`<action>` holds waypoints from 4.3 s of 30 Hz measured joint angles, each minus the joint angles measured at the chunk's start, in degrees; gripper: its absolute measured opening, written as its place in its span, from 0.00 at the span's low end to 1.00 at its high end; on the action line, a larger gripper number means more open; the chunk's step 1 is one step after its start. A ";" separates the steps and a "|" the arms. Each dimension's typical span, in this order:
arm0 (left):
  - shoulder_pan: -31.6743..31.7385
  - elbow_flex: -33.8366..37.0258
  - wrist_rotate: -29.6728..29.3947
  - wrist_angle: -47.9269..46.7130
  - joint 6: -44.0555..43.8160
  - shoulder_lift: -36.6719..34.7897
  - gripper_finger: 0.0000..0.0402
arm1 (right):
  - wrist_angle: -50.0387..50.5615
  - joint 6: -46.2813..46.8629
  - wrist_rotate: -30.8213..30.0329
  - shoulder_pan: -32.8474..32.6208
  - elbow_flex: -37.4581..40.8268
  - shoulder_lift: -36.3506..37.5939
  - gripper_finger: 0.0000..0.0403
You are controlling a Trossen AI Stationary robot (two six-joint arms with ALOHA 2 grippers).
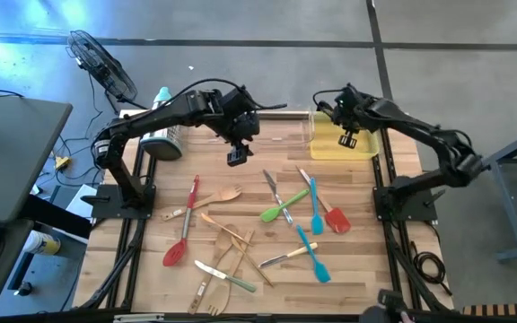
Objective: Pick & Place Kitchen Items
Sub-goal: Put the top gold knife into the yellow bin, then put the red serving spoon into the right transparent bin
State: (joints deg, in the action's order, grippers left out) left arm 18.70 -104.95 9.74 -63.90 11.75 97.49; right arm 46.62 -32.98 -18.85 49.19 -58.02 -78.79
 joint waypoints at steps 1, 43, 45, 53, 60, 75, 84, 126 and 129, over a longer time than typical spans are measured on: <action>0.00 0.00 0.02 -1.06 0.00 0.00 0.59 | -0.21 -1.11 0.55 0.49 0.00 -1.15 0.02; 0.02 0.00 -0.42 -4.78 -0.24 0.05 0.59 | -4.73 8.98 8.05 6.45 0.00 -19.03 0.13; 0.02 0.00 -0.46 -4.54 -0.25 0.06 0.59 | -4.55 9.54 8.53 6.38 0.00 -19.03 0.16; 0.02 0.00 -0.42 -3.98 -0.37 0.07 0.59 | -5.02 13.99 -0.86 4.07 0.00 -17.84 0.35; 0.02 0.00 -0.39 -3.95 -0.24 0.07 0.59 | -3.35 16.87 -4.70 0.45 0.00 -9.45 0.43; 0.02 0.00 0.42 -17.43 1.87 0.07 0.59 | -0.29 32.12 37.03 -2.71 0.00 17.53 0.41; 0.02 0.02 -4.76 -22.54 -8.99 0.11 0.59 | -0.20 32.96 61.14 -2.71 0.00 22.99 0.41; -33.40 0.07 1.15 -25.95 -74.69 -4.47 0.59 | -3.80 33.63 60.82 -9.03 0.00 22.02 0.41; -38.00 0.02 2.35 -26.23 -84.77 -4.83 0.59 | -6.27 36.86 60.79 -10.71 0.00 21.29 0.41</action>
State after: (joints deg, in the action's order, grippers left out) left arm -19.30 -104.92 12.08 -90.13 -73.02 92.66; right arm 40.35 3.88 41.94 38.48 -58.02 -57.50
